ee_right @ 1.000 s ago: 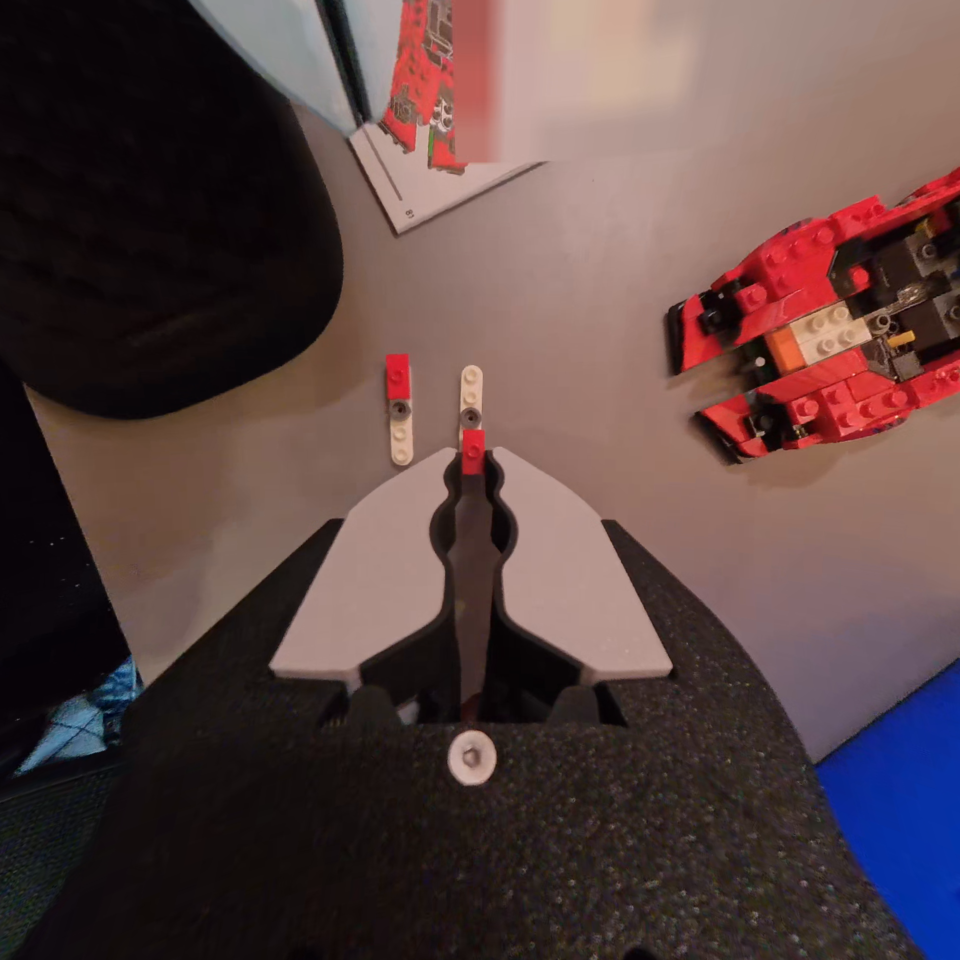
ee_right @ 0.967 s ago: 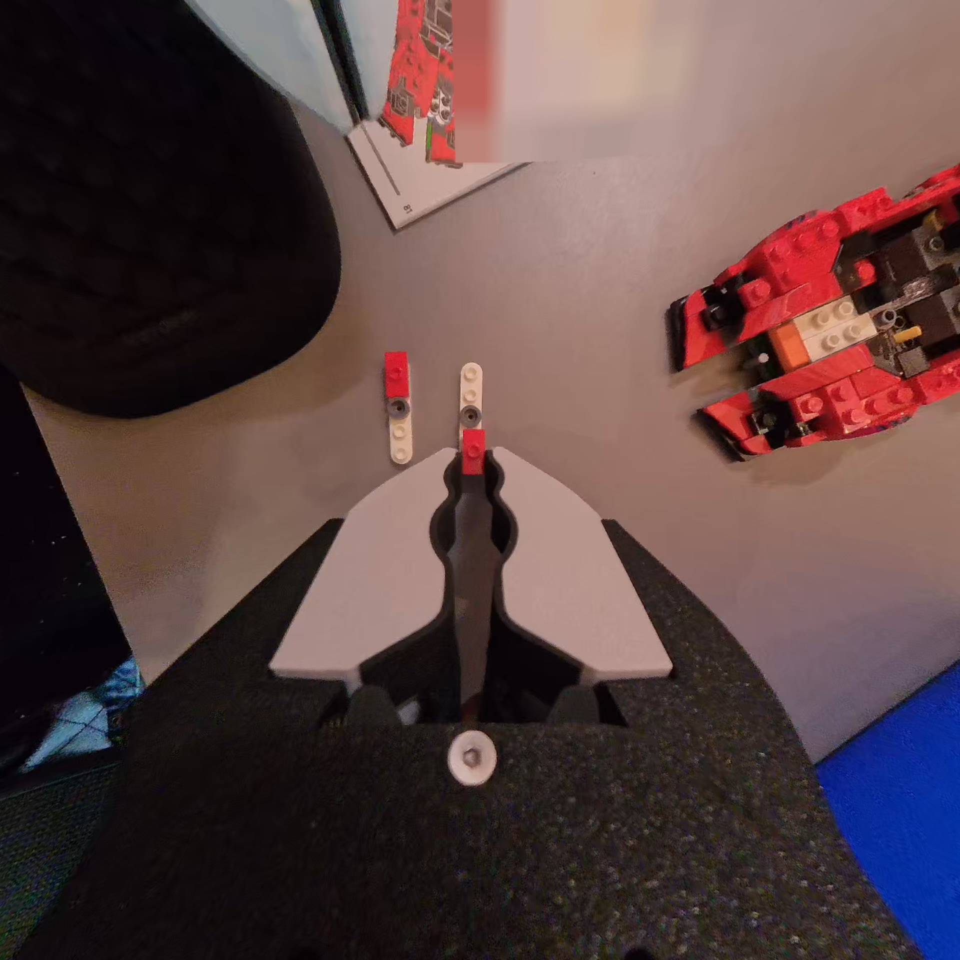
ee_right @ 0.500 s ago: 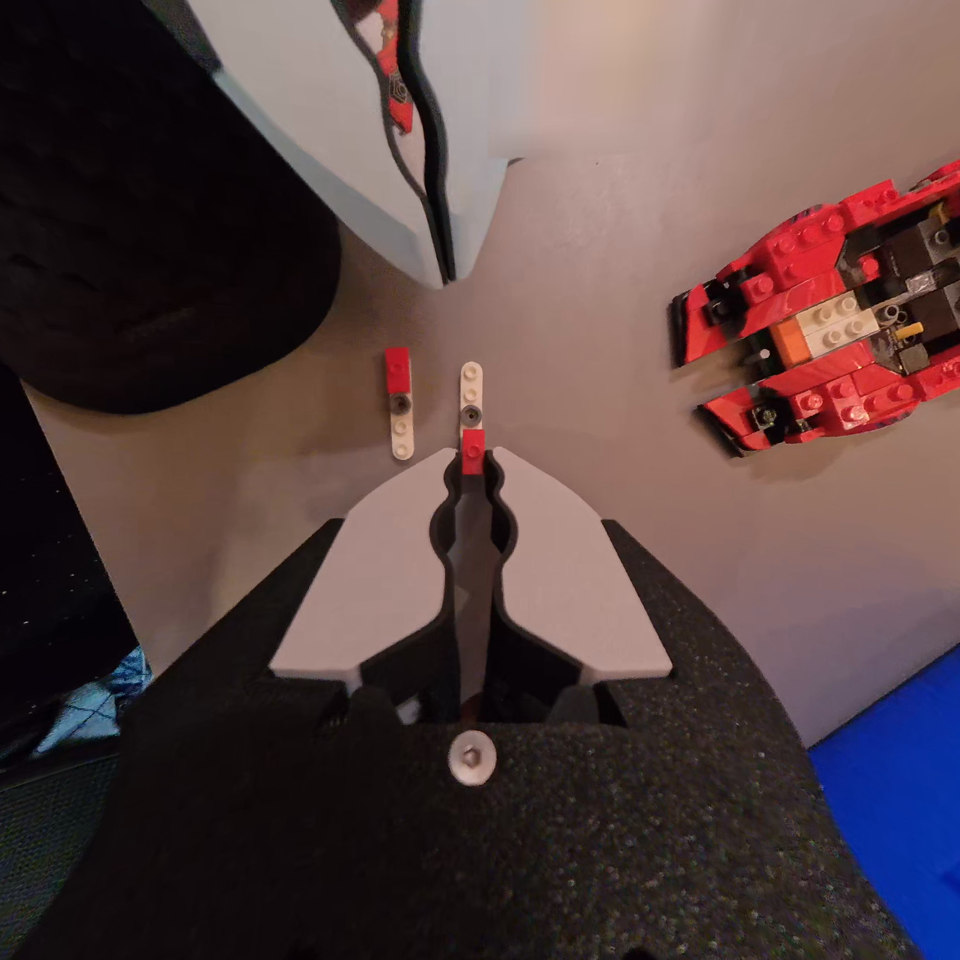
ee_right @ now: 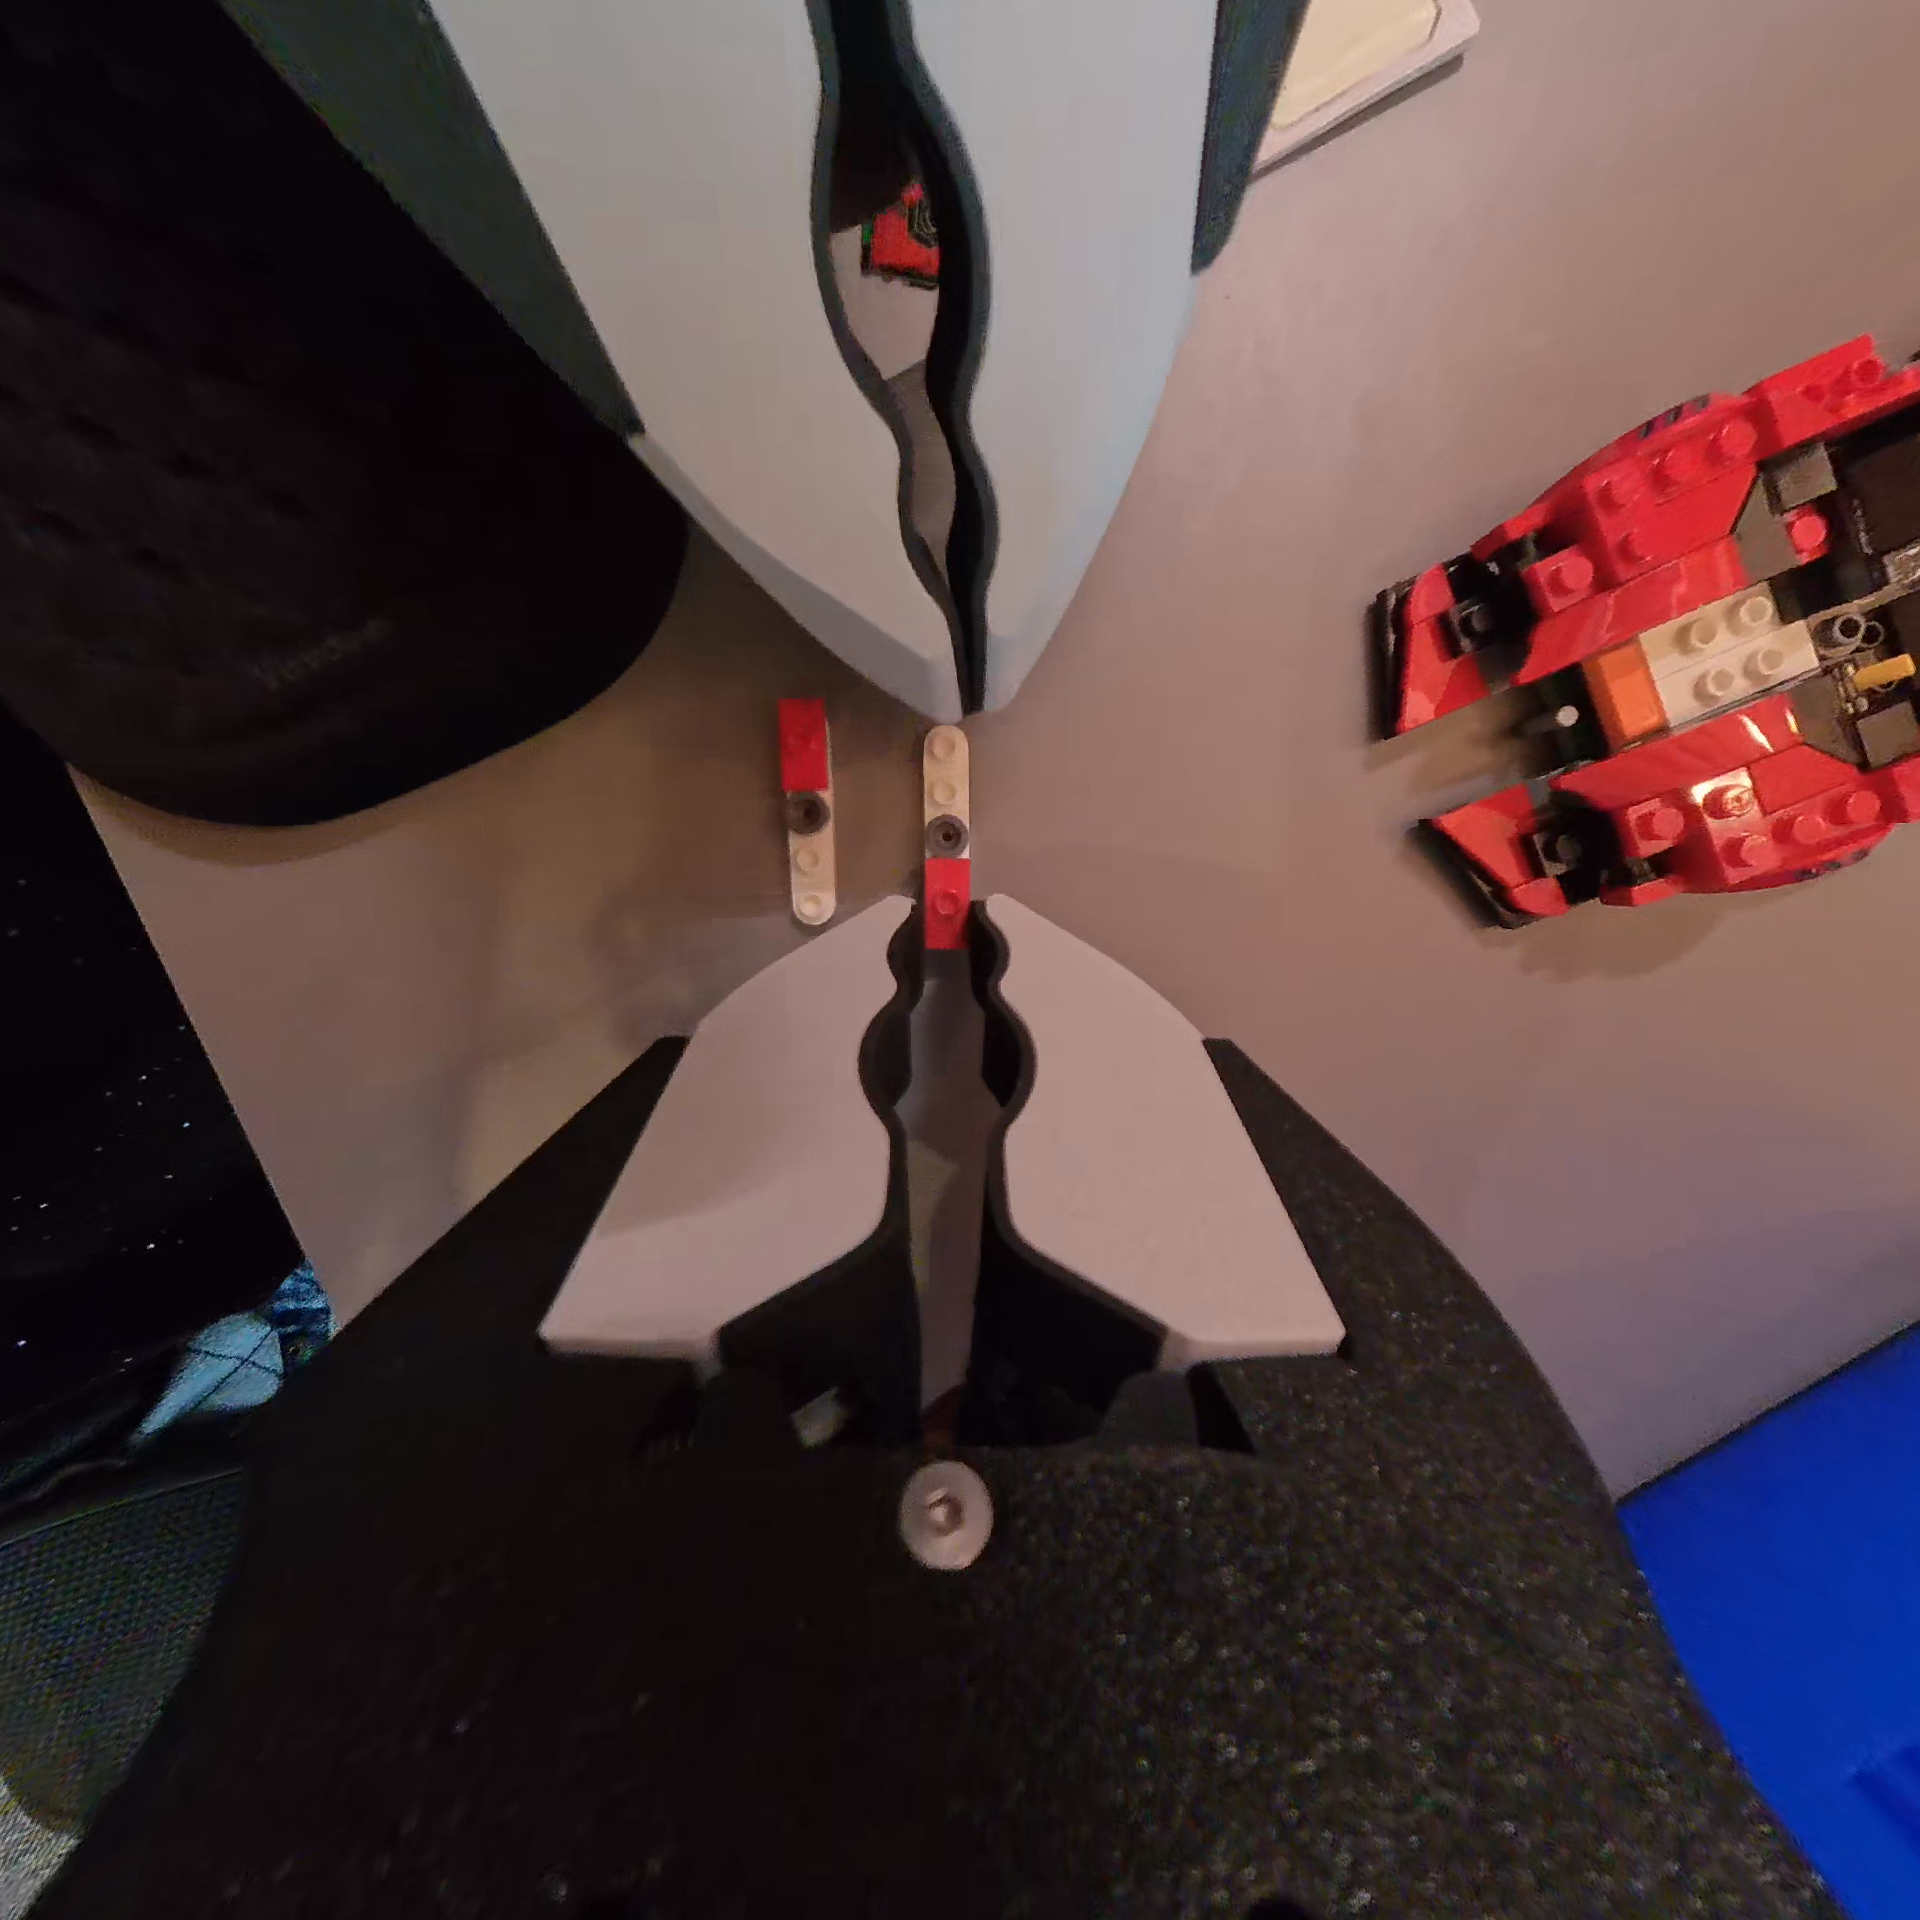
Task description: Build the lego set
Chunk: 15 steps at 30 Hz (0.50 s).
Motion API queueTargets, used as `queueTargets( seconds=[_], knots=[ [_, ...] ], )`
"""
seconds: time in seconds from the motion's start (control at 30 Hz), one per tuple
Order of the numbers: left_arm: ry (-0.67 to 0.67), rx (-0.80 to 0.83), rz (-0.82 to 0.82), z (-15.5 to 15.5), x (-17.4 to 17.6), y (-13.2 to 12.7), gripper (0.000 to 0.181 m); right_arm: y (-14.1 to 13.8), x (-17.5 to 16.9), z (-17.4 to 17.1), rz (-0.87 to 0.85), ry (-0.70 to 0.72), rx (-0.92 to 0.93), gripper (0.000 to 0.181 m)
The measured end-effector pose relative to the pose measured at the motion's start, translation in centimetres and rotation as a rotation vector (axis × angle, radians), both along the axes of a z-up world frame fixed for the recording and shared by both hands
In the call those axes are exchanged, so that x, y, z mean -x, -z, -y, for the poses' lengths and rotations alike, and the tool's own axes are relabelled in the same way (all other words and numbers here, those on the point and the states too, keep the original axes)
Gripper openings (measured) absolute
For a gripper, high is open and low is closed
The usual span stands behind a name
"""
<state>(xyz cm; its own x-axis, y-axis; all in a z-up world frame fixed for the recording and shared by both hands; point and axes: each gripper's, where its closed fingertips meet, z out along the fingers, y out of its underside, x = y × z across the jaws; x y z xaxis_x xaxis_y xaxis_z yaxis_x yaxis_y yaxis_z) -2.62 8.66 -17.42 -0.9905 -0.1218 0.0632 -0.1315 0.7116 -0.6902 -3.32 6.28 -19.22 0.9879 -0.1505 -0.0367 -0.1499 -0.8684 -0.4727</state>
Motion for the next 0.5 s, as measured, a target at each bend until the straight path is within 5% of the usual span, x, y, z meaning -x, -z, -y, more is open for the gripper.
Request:
queueTargets(
  seconds=[0.03,0.5],
  knots=[
    [0.006,0.007,-0.001,0.2,0.0,0.0,0.000,0.0,0.0,0.0,0.000,-0.001,0.005,0.008],
    [0.123,0.073,0.001,2.7,0.8,1.2,0.000,0.2,0.0,-0.1,-0.006,-0.008,0.011,0.008]
  ],
)
